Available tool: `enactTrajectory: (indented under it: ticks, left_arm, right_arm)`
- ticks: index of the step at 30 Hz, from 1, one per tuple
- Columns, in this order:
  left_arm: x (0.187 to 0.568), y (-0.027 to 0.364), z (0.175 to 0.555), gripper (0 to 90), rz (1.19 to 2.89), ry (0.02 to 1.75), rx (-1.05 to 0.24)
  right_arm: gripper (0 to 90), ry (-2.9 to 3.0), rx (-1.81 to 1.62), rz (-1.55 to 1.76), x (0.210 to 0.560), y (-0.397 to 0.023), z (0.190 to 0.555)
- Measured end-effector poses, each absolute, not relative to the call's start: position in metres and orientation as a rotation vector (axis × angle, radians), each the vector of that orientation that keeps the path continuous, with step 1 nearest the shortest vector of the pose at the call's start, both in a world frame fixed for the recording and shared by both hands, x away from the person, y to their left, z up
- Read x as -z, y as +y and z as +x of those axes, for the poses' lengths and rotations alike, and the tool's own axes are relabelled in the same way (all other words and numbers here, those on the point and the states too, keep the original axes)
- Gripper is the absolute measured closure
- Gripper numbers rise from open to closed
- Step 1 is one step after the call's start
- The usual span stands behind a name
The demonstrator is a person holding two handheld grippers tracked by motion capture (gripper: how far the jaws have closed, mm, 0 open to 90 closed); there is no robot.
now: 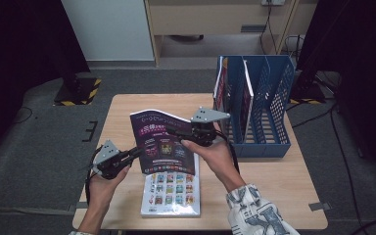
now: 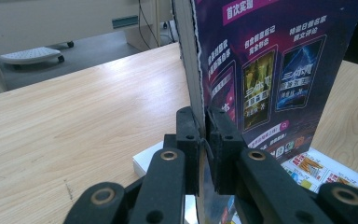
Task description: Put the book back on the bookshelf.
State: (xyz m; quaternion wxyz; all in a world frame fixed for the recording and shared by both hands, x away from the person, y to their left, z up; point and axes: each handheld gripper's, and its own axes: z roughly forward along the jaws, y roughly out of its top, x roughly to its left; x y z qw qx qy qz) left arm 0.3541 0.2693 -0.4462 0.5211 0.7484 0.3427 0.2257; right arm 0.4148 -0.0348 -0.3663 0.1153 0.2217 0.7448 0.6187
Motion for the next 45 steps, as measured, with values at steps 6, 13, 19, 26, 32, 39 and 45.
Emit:
enactTrajectory:
  ticks: [6,13,19,26,32,39,45]
  left_arm:
    - [0.446,0.269,0.354,83.5,1.793,0.818,-0.539]
    - [0.447,0.270,0.354,83.5,1.793,0.817,-0.538]
    - [0.447,0.269,0.354,83.6,1.789,0.815,-0.537]
    - [0.447,0.271,0.354,83.4,1.788,0.817,-0.535]
    - [0.447,0.271,0.354,83.4,1.786,0.818,-0.534]
    - [0.448,0.272,0.355,83.4,1.785,0.820,-0.531]
    - [0.448,0.272,0.355,83.3,1.781,0.820,-0.528]
  right_arm:
    - [68.3,2.192,-1.819,0.656,0.366,-0.035,0.418]
    - [70.8,2.199,-1.803,0.642,0.366,-0.031,0.420]
    - [72.9,2.196,-1.768,0.635,0.367,-0.030,0.423]
    - [78.5,2.192,-1.788,0.647,0.366,-0.029,0.425]
    - [78.5,2.200,-1.795,0.643,0.366,-0.028,0.425]
    - [78.3,2.213,-1.788,0.640,0.365,-0.026,0.426]
    - [83.2,2.221,-1.769,0.641,0.364,-0.024,0.426]
